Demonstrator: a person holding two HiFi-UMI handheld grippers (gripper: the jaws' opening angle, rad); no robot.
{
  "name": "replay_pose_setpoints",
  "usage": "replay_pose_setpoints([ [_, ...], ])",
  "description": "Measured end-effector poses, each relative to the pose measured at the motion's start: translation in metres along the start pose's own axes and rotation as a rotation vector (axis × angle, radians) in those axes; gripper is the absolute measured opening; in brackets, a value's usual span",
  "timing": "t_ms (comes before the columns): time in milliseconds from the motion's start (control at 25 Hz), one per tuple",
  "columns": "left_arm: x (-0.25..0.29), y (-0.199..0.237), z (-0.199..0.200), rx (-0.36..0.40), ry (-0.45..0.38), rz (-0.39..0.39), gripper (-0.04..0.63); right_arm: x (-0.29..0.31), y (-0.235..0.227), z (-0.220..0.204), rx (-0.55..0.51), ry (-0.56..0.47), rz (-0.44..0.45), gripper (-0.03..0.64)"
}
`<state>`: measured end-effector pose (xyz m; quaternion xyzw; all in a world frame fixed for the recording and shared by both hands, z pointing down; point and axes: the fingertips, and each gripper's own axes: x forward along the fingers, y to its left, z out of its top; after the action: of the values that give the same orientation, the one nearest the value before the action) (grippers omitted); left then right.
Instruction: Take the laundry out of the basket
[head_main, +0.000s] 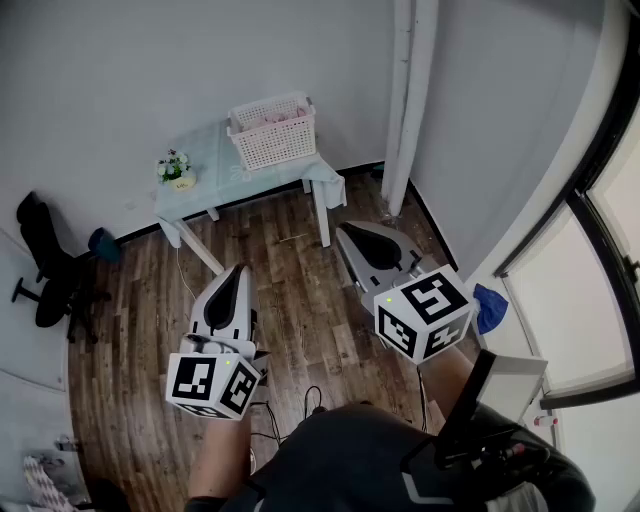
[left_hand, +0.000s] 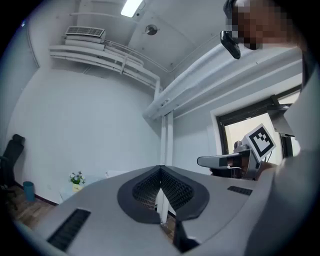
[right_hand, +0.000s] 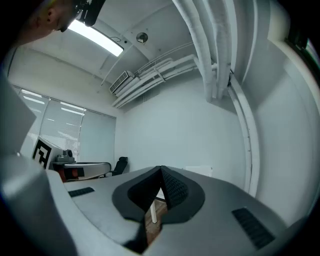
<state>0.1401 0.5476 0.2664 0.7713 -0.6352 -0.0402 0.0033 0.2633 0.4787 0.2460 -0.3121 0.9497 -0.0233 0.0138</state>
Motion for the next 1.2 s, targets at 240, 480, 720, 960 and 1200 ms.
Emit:
replay_pose_setpoints([
  [240, -0.002, 0.012, -0.002, 0.005, 0.017, 0.008, 0.009, 0.011, 0.004, 0.001, -0.005, 0.002, -0.004, 0.015],
  [480, -0.002, 0.022, -0.004, -0.001, 0.015, 0.006, 0.009, 0.021, 0.005, -0.002, 0.009, 0.006, -0.014, 0.015],
  [720, -0.007, 0.035, -0.003, -0.007, 0.015, -0.006, 0.009, 0.03, 0.015, -0.001, -0.005, 0.007, -0.032, 0.017],
  [960, -0.013, 0.053, -0.009, -0.034, 0.016, -0.039, 0.009, 0.044, 0.027, -0.005, -0.007, 0.019, -0.068, 0.017],
  [1200, -0.02, 0.072, -0.016, -0.048, 0.01, -0.058, 0.009, 0.053, 0.04, -0.009, -0.009, 0.012, -0.082, 0.017],
])
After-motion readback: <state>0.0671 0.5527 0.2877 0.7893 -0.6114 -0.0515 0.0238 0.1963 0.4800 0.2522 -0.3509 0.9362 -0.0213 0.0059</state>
